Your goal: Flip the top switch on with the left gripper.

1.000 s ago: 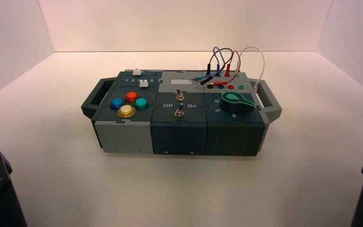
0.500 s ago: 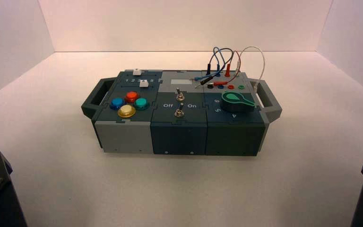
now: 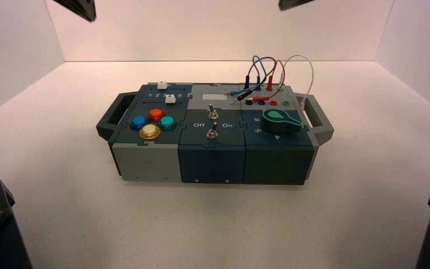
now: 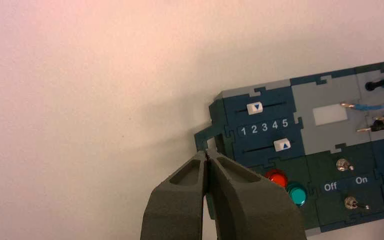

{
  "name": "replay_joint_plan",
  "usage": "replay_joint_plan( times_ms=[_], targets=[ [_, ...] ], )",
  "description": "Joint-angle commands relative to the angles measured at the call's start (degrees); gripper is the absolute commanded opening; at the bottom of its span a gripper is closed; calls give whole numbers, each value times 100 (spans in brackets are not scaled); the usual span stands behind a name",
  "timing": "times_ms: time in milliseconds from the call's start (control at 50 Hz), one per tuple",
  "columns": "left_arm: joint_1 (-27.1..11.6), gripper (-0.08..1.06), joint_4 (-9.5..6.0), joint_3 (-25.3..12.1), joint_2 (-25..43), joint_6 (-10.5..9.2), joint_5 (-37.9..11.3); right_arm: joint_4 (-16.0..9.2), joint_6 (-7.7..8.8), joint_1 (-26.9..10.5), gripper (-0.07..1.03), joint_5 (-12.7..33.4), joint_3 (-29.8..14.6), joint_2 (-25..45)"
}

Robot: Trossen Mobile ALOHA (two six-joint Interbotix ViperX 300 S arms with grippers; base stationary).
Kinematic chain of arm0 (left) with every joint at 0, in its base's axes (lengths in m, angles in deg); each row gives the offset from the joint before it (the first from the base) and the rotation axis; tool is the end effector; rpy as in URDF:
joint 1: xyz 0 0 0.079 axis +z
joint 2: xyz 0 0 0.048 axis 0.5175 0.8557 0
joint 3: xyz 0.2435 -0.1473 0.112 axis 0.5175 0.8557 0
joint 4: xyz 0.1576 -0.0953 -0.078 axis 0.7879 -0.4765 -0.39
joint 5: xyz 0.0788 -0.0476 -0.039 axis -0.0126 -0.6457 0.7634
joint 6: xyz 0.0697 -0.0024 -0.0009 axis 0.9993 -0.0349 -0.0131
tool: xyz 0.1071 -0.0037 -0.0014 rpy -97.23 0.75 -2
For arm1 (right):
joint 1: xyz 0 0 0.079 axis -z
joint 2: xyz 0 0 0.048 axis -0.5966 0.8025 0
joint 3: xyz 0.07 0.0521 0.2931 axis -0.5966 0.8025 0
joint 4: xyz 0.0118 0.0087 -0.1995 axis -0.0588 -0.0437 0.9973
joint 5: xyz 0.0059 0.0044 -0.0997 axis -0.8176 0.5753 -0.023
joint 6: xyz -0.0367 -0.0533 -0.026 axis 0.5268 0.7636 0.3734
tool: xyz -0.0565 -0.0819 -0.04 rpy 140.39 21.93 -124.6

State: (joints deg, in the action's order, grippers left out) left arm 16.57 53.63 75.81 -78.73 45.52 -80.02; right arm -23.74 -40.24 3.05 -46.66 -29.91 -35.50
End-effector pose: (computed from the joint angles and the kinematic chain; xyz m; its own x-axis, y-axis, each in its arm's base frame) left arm 0.2940 -0.0818 0.1663 0.4162 -0.1381 -0.8987 0.2082 0.9766 -0.0537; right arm 0.2506 0.1750 0.1852 0.5591 0.4200 -0.7149 -0.5318 0.8432 0.0795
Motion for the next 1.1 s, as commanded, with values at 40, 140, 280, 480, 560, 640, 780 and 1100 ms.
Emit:
replay_joint_plan(
  times_ms=[40,140,280,480,560,640,780,1100],
  targets=[
    [-18,-3,-79,-149,123,-35,18,-9,18,-44,-2,62,-193,123],
    [-62,-3,-246,-105,132,-35,18,44,18,-44,-2,229,-202,185],
    [-158,-3,-360,-79,141,-35,26,149,18,0,-2,272,-176,220],
    [-343,-3,-404,-35,237,-62,53,237,-9,246,-2,264,-132,422],
    [-396,-3,-413,-35,255,-114,53,220,-18,422,-2,290,-123,571],
    [-501,-3,-413,-35,264,-141,53,220,-26,563,-2,343,-141,738],
    [-756,-3,-422,-35,325,-255,88,220,-44,765,-2,387,-185,1028],
    [-1063,-3,-439,-9,545,-413,167,176,-176,914,-2,712,-158,1310]
  ],
)
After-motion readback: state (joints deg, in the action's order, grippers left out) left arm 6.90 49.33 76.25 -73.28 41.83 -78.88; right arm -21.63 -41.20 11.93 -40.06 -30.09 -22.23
